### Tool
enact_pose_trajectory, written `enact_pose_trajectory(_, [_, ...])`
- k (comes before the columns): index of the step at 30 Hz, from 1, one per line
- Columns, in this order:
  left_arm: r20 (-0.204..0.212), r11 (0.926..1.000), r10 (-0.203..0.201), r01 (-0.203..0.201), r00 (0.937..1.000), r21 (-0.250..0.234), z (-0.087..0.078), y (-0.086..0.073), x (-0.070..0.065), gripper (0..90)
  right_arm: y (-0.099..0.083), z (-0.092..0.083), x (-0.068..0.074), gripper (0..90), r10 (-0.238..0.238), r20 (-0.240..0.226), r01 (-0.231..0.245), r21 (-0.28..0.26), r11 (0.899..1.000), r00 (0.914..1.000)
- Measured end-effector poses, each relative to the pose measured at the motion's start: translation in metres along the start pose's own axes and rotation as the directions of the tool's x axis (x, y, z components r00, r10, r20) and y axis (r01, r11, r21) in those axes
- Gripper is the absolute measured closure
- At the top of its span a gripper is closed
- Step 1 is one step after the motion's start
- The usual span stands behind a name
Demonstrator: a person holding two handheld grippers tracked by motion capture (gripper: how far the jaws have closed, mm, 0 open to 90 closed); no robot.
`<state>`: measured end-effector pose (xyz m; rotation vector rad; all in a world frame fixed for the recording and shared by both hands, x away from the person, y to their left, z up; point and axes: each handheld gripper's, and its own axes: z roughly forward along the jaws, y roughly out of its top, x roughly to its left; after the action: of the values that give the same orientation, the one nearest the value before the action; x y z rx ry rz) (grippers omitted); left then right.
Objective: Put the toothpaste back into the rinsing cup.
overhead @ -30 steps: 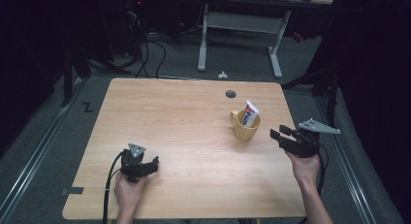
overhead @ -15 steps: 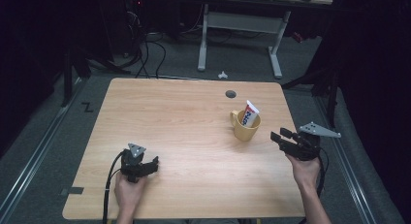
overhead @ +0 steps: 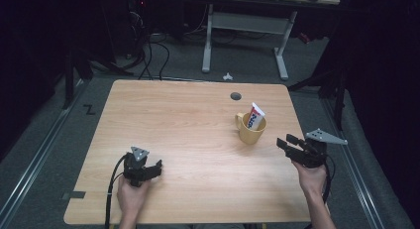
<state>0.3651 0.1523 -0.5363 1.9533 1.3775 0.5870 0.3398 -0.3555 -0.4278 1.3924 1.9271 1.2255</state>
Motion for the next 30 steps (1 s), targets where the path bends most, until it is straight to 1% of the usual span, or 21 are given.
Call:
enact_pose_trajectory(12, [0.000, 1.0000, 0.000, 0.000, 1.0000, 0.000, 0.000, 0.000, 0.000, 22.4, -0.007, 0.004, 0.001, 51.0, 0.007, 0.001, -0.007, 0.010, 1.000, 1.0000])
enact_pose_trajectory(18, [0.000, 1.0000, 0.000, 0.000, 1.0000, 0.000, 0.000, 0.000, 0.000, 22.4, -0.012, 0.010, 0.001, 51.0, 0.012, 0.004, -0.012, 0.023, 1.000, 0.9999])
enact_pose_trajectory(21, [0.000, 1.0000, 0.000, 0.000, 1.0000, 0.000, 0.000, 0.000, 0.000, 22.4, -0.014, 0.012, 0.003, 51.0, 0.003, 0.009, -0.003, 0.030, 1.000, 1.0000])
enact_pose_trajectory(30, [0.000, 1.0000, 0.000, 0.000, 1.0000, 0.000, 0.000, 0.000, 0.000, 22.4, -0.018, 0.016, 0.006, 51.0, 0.006, -0.001, -0.006, 0.039, 0.999, 1.0000])
